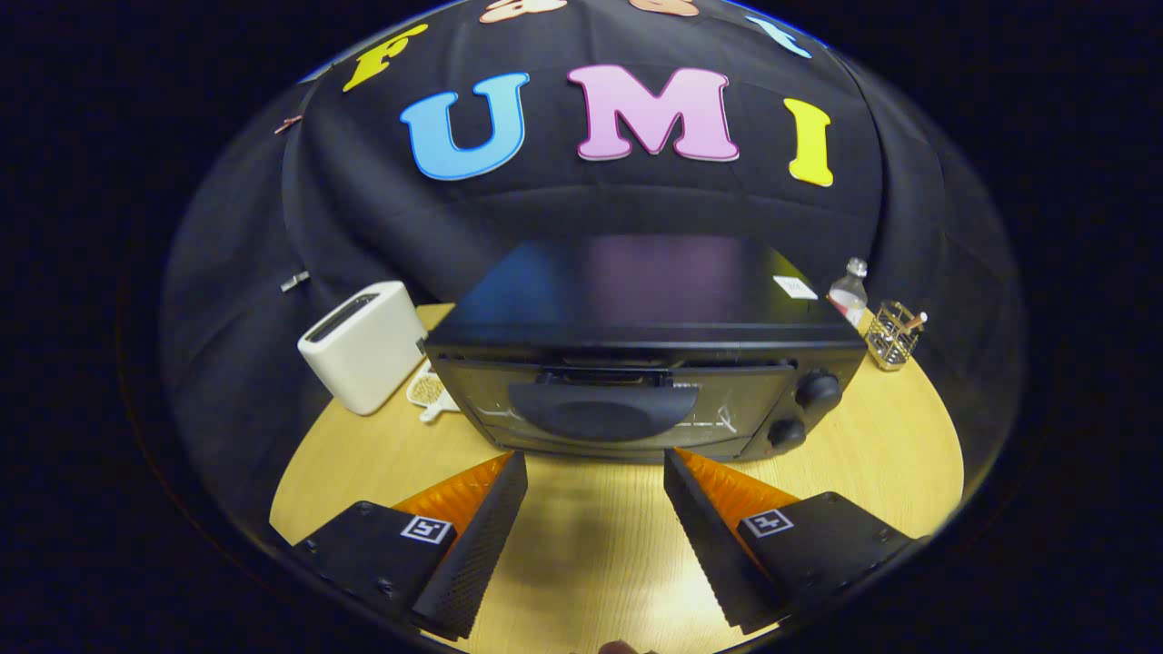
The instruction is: Open the toaster oven, put the food inside, and close the toaster oven door.
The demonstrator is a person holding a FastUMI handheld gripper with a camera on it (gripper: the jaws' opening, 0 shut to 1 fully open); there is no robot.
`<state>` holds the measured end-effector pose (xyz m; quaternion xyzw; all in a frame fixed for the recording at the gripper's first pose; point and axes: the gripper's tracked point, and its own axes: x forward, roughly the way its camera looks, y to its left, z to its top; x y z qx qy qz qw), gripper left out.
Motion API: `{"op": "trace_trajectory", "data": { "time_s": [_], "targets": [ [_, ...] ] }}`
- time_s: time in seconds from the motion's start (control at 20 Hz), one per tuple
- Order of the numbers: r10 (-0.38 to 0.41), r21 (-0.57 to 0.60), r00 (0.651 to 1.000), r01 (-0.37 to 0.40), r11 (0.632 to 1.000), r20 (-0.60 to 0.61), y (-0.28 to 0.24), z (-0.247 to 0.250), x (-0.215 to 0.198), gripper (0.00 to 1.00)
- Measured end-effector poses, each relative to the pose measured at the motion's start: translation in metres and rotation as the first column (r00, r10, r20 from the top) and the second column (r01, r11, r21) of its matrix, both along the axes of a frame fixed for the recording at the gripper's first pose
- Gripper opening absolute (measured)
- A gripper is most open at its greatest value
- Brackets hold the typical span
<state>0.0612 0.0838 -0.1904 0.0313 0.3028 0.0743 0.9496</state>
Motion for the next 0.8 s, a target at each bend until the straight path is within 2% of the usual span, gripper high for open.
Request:
{"op": "trace_trajectory", "data": {
  "time_s": [0.25,0.4,0.5,0.8],
  "targets": [
    [-0.009,0.071,0.988,-0.002,0.997,0.156,-0.003,0.072,-0.007,0.99],
    [-0.076,0.147,0.964,0.039,0.988,0.253,-0.027,0.121,-0.015,0.99],
    [-0.106,0.156,0.950,0.061,0.986,0.295,-0.047,0.145,-0.019,0.99],
    [-0.208,0.178,0.917,0.154,0.972,0.342,-0.106,0.188,-0.060,0.99]
  ]
}}
